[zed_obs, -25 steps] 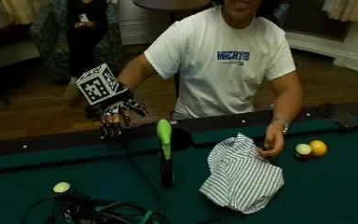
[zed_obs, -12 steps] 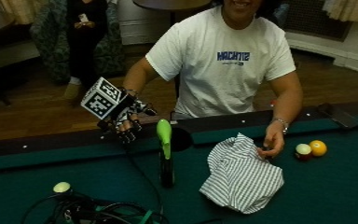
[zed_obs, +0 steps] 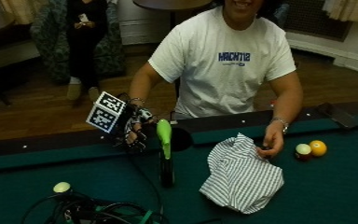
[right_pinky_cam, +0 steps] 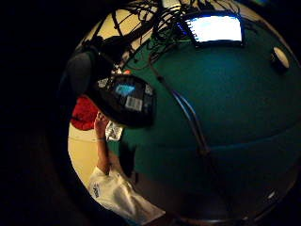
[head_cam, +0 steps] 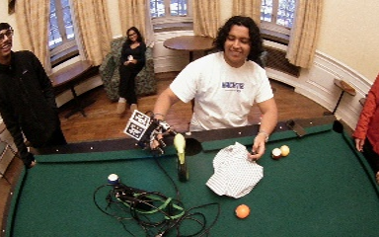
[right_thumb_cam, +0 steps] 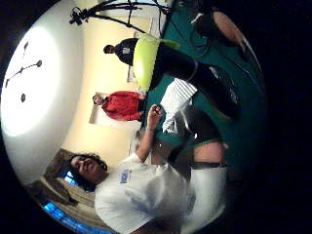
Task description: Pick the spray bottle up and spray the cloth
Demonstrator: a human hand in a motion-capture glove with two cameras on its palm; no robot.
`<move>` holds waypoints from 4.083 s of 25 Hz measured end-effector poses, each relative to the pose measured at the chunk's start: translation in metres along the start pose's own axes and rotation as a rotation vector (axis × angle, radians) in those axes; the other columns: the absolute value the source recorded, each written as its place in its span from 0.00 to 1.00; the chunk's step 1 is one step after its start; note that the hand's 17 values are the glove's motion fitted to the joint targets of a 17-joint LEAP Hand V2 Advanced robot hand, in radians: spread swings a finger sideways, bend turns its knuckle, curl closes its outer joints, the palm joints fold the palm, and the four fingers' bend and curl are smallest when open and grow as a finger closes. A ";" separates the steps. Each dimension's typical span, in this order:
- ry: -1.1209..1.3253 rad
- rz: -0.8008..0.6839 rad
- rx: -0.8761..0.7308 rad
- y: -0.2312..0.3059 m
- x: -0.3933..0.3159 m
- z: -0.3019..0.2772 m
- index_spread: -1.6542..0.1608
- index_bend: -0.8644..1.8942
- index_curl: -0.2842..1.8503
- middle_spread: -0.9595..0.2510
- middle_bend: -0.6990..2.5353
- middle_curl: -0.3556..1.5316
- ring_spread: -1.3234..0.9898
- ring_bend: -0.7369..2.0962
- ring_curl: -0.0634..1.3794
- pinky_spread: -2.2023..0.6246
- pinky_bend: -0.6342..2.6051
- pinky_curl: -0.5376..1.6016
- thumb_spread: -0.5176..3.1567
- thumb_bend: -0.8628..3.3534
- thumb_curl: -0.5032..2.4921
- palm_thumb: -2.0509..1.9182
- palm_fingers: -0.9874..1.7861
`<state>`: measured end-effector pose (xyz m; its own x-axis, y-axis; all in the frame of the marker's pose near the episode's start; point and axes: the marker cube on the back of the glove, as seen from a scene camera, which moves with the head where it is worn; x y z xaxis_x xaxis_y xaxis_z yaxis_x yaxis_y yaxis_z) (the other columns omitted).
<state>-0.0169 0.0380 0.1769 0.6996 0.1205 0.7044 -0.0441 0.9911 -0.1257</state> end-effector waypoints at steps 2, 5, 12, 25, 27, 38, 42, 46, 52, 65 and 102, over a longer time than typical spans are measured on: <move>-0.016 0.003 0.039 -0.005 0.000 0.005 0.69 0.35 0.25 0.68 0.28 0.36 0.51 0.41 0.27 0.82 0.32 0.41 0.46 0.23 0.29 0.71 0.62; -0.044 0.011 0.093 -0.011 0.000 0.012 0.70 0.36 0.25 0.66 0.29 0.37 0.50 0.42 0.28 0.79 0.34 0.41 0.45 0.23 0.30 0.72 0.70; -0.098 0.001 0.194 -0.019 0.003 0.022 0.73 0.38 0.27 0.63 0.32 0.41 0.48 0.48 0.34 0.73 0.40 0.45 0.40 0.22 0.32 0.75 0.85; -0.157 -0.010 0.252 -0.025 -0.002 0.027 0.76 0.54 0.37 0.59 0.43 0.51 0.47 0.59 0.47 0.74 0.47 0.55 0.32 0.23 0.37 0.78 0.84; -0.159 -0.007 0.230 -0.020 -0.002 0.027 0.76 0.56 0.39 0.58 0.44 0.53 0.47 0.61 0.49 0.74 0.48 0.56 0.31 0.22 0.37 0.78 0.82; -0.088 -0.009 0.161 -0.021 -0.013 0.045 0.74 0.39 0.36 0.61 0.40 0.51 0.48 0.55 0.46 0.74 0.39 0.53 0.37 0.19 0.35 0.71 0.52; -0.135 -0.021 0.167 -0.032 -0.017 0.058 0.72 0.36 0.33 0.64 0.36 0.47 0.49 0.51 0.42 0.77 0.37 0.49 0.38 0.19 0.33 0.69 0.48; -0.199 -0.023 0.159 -0.042 -0.017 0.068 0.72 0.36 0.30 0.66 0.34 0.45 0.49 0.48 0.37 0.78 0.35 0.46 0.38 0.19 0.32 0.68 0.48; -0.241 -0.003 0.176 -0.054 -0.017 0.073 0.71 0.35 0.28 0.67 0.32 0.43 0.50 0.47 0.33 0.79 0.34 0.44 0.38 0.19 0.31 0.66 0.50; -0.234 -0.080 0.077 -0.086 -0.019 0.097 0.72 0.35 0.26 0.68 0.31 0.41 0.49 0.46 0.31 0.78 0.32 0.42 0.37 0.19 0.30 0.64 0.53; -0.411 -0.297 -0.024 -0.070 -0.231 0.002 0.76 0.45 0.36 0.64 0.43 0.49 0.48 0.52 0.38 0.68 0.33 0.45 0.27 0.21 0.38 0.76 0.87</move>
<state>-0.1767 -0.0587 0.0243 0.3407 -0.1494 0.9282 0.1344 0.9849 0.1092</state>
